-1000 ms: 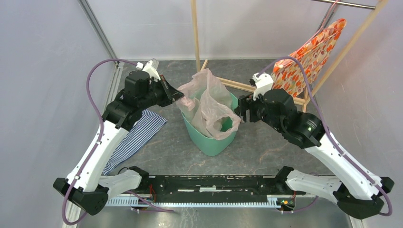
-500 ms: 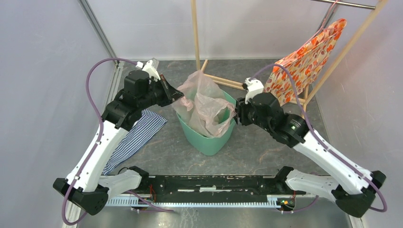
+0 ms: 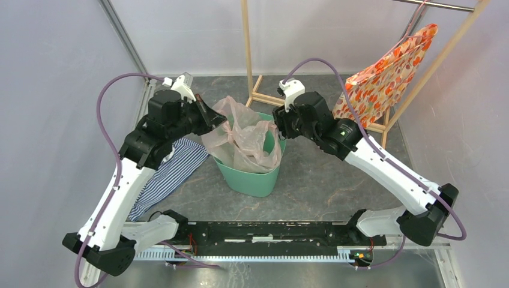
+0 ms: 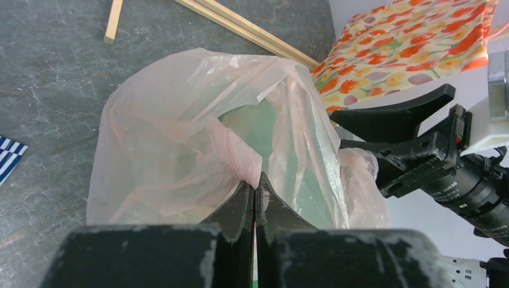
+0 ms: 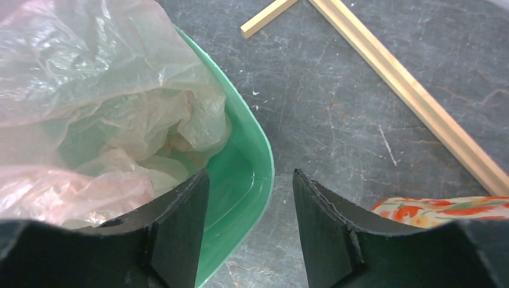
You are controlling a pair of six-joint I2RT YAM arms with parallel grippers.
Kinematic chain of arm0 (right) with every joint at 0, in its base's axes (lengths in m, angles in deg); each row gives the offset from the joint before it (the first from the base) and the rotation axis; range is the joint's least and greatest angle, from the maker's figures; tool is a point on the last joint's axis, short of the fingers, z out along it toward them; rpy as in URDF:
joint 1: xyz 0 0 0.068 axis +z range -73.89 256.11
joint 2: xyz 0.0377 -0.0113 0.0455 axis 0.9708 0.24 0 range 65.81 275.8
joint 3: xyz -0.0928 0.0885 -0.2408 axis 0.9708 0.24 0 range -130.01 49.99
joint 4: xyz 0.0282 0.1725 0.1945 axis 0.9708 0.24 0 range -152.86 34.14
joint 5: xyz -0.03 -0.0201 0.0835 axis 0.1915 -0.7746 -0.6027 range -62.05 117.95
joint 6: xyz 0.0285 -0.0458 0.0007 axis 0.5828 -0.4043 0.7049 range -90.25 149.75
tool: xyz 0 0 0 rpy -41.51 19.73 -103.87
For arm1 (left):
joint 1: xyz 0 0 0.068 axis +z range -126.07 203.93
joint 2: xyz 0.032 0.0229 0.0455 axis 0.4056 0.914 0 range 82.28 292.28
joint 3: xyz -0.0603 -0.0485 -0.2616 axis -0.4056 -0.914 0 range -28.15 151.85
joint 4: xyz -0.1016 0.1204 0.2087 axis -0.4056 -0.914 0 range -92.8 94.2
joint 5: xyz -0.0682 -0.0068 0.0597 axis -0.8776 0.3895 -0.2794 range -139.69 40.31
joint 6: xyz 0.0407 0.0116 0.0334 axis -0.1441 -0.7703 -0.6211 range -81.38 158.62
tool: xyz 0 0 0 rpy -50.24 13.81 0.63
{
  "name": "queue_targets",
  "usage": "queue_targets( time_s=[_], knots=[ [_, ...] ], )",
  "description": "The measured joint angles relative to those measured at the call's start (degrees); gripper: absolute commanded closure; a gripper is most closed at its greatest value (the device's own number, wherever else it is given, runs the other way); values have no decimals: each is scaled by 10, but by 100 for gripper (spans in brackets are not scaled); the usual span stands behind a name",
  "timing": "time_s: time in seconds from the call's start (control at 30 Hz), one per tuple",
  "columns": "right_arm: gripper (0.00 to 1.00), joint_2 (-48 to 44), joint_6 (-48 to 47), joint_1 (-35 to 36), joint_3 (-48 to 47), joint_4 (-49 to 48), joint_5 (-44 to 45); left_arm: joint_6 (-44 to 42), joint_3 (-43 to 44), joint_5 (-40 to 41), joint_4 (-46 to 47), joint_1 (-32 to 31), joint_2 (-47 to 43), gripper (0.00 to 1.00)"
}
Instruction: Put the trash bags into the trash bin
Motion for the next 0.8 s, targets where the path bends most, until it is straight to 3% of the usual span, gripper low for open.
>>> queue_targets(
  time_s=[0.17,0.57,0.8],
  knots=[
    [25,-10,-16,0,-35,28,11,0,22,13,-17,0,-11,98],
    [13,-116,-65,0,-99,121,16,-5,82,3,-92,0,-23,98],
    [7,-111,-114,-1,-195,141,-105,-18,136,-27,-137,0,-16,98]
  ],
)
